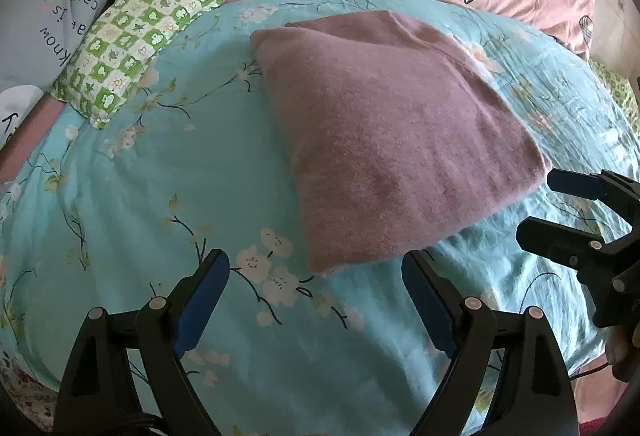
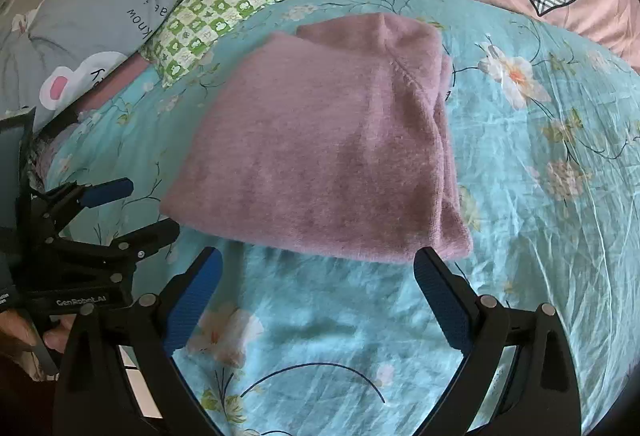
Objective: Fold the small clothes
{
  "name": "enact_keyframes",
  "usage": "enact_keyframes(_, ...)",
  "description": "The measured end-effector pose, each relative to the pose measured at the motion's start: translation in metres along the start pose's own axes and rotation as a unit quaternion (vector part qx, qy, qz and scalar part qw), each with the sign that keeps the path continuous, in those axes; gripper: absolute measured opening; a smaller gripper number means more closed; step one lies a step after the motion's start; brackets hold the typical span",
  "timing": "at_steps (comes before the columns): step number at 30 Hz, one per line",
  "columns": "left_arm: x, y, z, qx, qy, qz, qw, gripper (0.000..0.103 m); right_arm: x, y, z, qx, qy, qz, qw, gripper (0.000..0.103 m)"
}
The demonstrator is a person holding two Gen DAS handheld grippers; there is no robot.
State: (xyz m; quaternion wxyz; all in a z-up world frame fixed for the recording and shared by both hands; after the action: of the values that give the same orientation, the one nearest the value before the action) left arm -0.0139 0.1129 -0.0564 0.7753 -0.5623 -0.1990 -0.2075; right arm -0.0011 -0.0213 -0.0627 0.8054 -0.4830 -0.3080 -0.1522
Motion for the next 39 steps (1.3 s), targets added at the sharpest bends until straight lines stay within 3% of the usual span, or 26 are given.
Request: enact_keyframes(39,-0.0024,-0.0015,-0.0039,-0.001,-0.003,0.002,1.0000,0.089,0.0034,0.0055,-0.0023,0.002,-0.003,-0.001,1.000,0.097)
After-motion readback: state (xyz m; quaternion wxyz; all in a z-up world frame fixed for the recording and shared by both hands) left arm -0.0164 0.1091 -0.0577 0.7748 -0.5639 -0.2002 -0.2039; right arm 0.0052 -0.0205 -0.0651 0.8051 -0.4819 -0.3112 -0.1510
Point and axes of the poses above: each gripper's, at about its wrist camera, not at the fingertips, and y roughly the way its jaws point, z to its left, x to its top, the point moved 8 cm from there along y, roughly the way its jaws point, and after that the axes turned 15 degrees about x, right-handed, at the moved point
